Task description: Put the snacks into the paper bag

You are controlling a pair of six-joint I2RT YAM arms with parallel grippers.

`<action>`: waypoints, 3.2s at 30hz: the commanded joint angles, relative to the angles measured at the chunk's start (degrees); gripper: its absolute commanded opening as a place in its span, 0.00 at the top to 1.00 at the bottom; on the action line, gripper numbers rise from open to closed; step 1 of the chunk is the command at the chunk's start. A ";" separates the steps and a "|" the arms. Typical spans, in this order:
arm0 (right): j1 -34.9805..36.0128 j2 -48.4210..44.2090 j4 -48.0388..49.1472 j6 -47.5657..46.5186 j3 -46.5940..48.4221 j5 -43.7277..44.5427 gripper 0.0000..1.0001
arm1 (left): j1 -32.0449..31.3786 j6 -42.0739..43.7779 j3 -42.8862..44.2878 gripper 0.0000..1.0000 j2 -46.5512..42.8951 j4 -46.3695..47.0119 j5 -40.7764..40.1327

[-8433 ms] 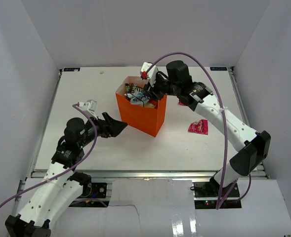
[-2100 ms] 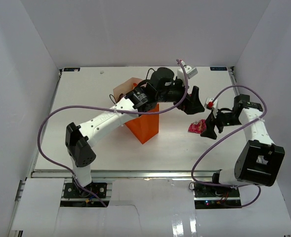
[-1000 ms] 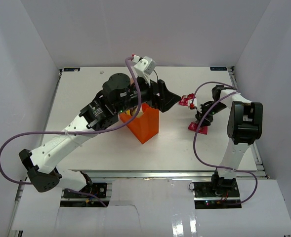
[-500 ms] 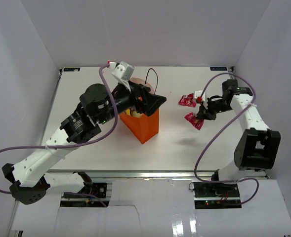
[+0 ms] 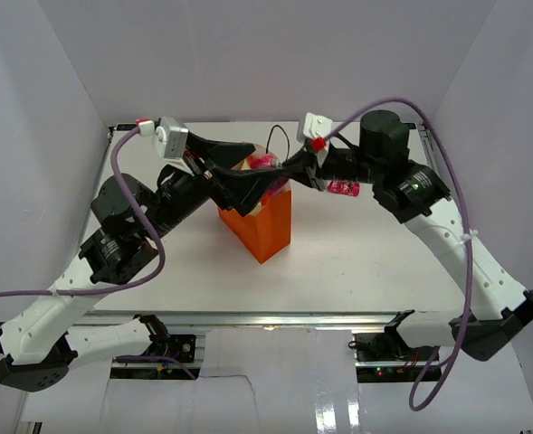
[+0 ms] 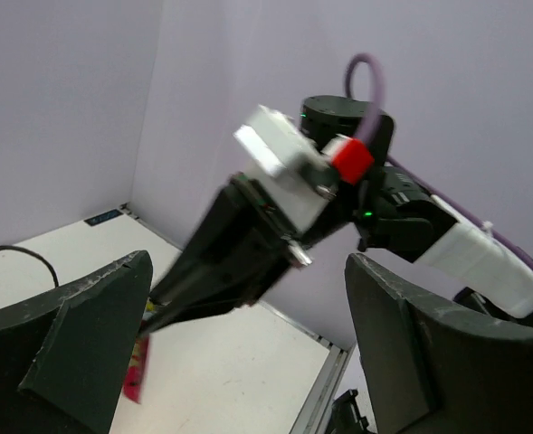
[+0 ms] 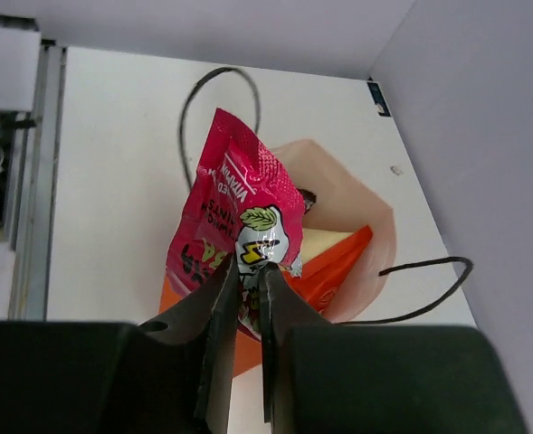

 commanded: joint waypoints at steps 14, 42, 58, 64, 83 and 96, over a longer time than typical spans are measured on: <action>10.31 15.88 13.05 14.26 10.60 31.08 0.43 | -0.21 -5.69 -8.01 0.03 -11.07 2.29 -2.27; -31.09 31.07 5.15 17.17 4.09 19.13 0.25 | -0.21 -3.93 -9.41 0.02 -1.93 -7.46 -2.79; -33.37 55.06 -10.94 -13.25 21.76 11.04 0.05 | -0.21 -8.33 -13.19 0.02 -1.75 -7.38 -6.05; -33.46 59.11 -13.31 -16.33 22.47 11.04 0.12 | -0.21 -9.74 -14.42 0.02 -1.40 -7.64 -6.66; -34.86 53.51 -13.23 -17.30 11.76 4.90 0.92 | -0.21 -10.18 -12.76 0.02 1.32 -6.50 -5.61; -32.59 19.06 -9.98 -13.71 5.67 -13.13 0.92 | -0.21 -5.09 -7.57 0.03 0.80 -8.17 -6.40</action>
